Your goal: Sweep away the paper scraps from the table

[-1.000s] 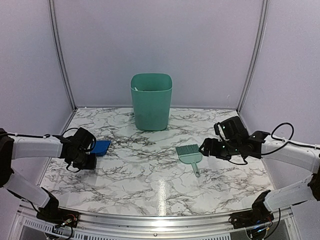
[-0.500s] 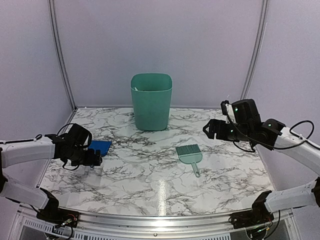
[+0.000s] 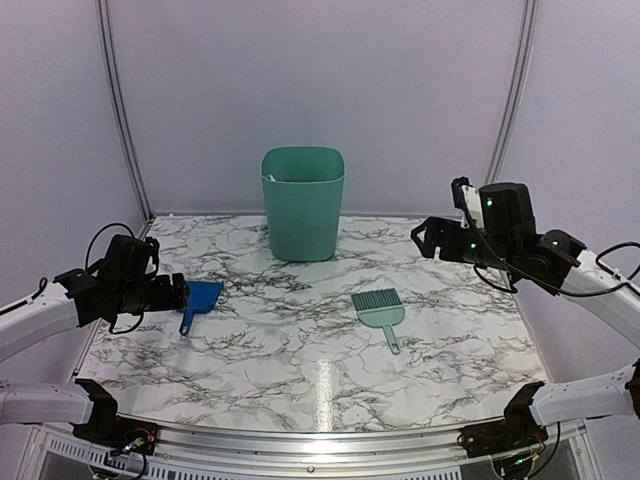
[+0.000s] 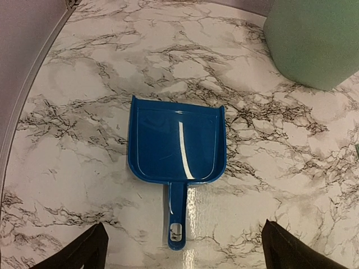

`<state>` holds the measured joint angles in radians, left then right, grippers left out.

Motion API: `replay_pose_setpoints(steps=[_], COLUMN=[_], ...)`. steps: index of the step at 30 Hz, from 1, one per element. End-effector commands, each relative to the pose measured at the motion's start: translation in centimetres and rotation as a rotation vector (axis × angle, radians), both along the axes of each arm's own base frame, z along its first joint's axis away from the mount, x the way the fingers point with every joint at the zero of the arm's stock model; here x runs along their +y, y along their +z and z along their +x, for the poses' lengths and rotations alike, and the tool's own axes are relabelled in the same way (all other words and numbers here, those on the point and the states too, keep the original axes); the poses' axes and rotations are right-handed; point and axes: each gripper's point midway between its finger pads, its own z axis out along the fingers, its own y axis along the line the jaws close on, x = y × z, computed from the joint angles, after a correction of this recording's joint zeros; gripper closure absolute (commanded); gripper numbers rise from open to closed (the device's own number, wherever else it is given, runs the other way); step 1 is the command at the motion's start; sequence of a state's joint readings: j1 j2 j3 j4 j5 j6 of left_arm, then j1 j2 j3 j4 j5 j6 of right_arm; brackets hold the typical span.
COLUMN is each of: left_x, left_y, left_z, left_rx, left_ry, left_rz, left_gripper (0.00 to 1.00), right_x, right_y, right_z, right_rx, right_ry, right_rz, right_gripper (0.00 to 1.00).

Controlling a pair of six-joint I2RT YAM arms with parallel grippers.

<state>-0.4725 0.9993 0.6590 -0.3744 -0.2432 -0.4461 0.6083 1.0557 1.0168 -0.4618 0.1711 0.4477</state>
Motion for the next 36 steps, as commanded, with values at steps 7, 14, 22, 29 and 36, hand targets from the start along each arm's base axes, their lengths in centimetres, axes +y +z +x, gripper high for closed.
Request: replay_pose_setpoints(steps=[7, 14, 22, 29, 36], left_x=[0.3, 0.3, 0.3, 0.3, 0.3], left_y=[0.2, 0.2, 0.2, 0.2, 0.2], left_z=[-0.1, -0.1, -0.1, -0.1, -0.1], left_rx=[-0.016, -0.016, -0.016, -0.016, -0.016], left_ry=[0.012, 0.012, 0.012, 0.012, 0.012], left_rz=[0.005, 0.005, 0.005, 0.005, 0.005], left_gripper=[0.01, 0.01, 0.01, 0.01, 0.01], right_x=[-0.2, -0.2, -0.2, -0.2, -0.2], right_y=[0.1, 0.1, 0.1, 0.1, 0.1], right_z=[0.2, 0.2, 0.2, 0.2, 0.2], right_rx=[-0.012, -0.012, -0.012, -0.012, -0.012], right_ry=[-0.012, -0.012, -0.012, -0.012, -0.012], right_rz=[-0.01, -0.01, -0.01, -0.01, -0.01], right_gripper=[0.06, 0.06, 0.06, 0.06, 0.06])
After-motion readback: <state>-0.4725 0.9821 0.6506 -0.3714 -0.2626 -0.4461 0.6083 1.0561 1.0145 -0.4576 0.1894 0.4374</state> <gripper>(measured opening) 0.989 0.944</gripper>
